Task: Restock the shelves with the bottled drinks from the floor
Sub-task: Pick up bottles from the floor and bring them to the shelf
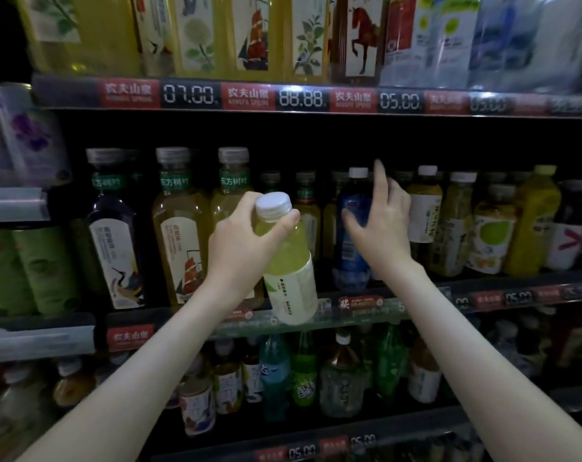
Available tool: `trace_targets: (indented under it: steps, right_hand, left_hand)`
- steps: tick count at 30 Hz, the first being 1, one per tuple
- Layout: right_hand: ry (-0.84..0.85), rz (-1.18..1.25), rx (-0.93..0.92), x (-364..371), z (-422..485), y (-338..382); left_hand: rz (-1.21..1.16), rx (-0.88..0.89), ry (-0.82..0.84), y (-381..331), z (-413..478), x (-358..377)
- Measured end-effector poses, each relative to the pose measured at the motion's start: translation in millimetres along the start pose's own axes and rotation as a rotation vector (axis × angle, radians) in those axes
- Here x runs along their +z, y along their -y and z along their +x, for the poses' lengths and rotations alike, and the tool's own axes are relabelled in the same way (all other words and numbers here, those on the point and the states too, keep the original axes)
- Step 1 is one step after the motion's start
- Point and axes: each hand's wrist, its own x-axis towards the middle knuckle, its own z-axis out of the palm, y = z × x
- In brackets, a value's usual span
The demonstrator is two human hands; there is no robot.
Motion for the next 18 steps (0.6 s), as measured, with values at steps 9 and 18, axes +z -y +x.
trace_targets:
  steps: [9,18]
  right_hand:
    - [0.171,0.07,0.167,21.7,21.4,1.7]
    - [0.224,0.199,-0.041,-12.7,-22.8,25.0]
  left_hand:
    - [0.027,-0.032,0.022,-5.4,-11.5,-14.2]
    - [0.187,-0.027,0.166,-13.7,-33.6,-19.9]
